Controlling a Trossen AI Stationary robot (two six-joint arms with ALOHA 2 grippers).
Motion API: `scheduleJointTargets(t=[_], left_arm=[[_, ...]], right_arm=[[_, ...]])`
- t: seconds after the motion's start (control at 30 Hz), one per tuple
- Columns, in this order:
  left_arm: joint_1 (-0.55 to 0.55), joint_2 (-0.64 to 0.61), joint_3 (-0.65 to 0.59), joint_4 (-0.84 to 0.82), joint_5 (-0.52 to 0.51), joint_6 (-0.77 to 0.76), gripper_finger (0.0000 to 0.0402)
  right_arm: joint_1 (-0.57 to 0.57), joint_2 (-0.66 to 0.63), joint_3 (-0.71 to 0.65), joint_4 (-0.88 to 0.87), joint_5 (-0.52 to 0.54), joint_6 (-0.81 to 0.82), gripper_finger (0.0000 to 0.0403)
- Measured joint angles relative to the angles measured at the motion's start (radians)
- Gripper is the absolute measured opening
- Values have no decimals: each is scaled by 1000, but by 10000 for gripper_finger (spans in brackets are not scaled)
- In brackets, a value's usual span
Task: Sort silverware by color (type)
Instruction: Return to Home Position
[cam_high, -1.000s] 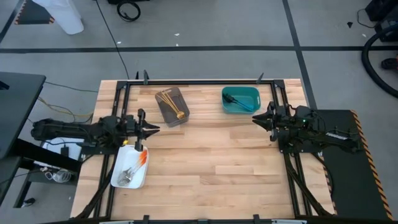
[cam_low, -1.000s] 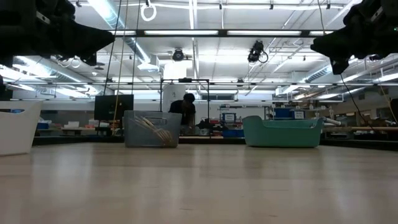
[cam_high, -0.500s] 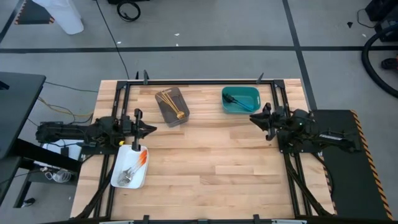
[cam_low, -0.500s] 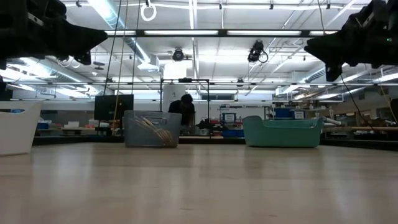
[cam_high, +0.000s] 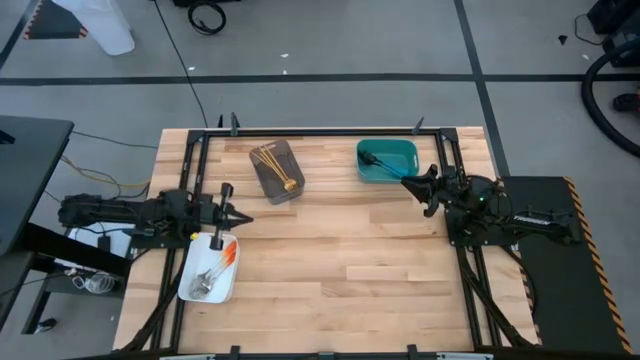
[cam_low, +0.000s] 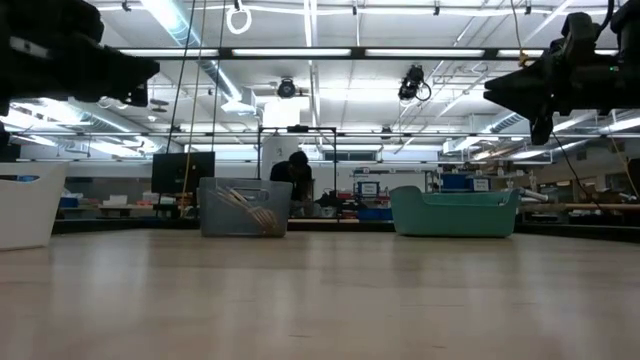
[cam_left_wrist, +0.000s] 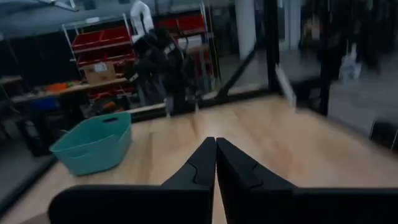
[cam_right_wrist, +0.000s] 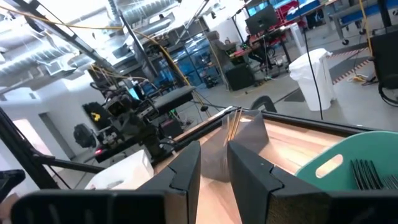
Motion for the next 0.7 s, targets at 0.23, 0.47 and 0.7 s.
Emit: scheduleJointTargets(t=[0.23,0.47,0.7], left_arm=[[-2,0,0,56,-3,-117,17],[-2,0,0,52,-4,-117,18],[-2,0,0,52,-4,-117,18]], right_arm=[[0,0,0,0,0,-2,91],[0,0,0,0,0,-2,91],[0,0,0,0,0,-2,91]])
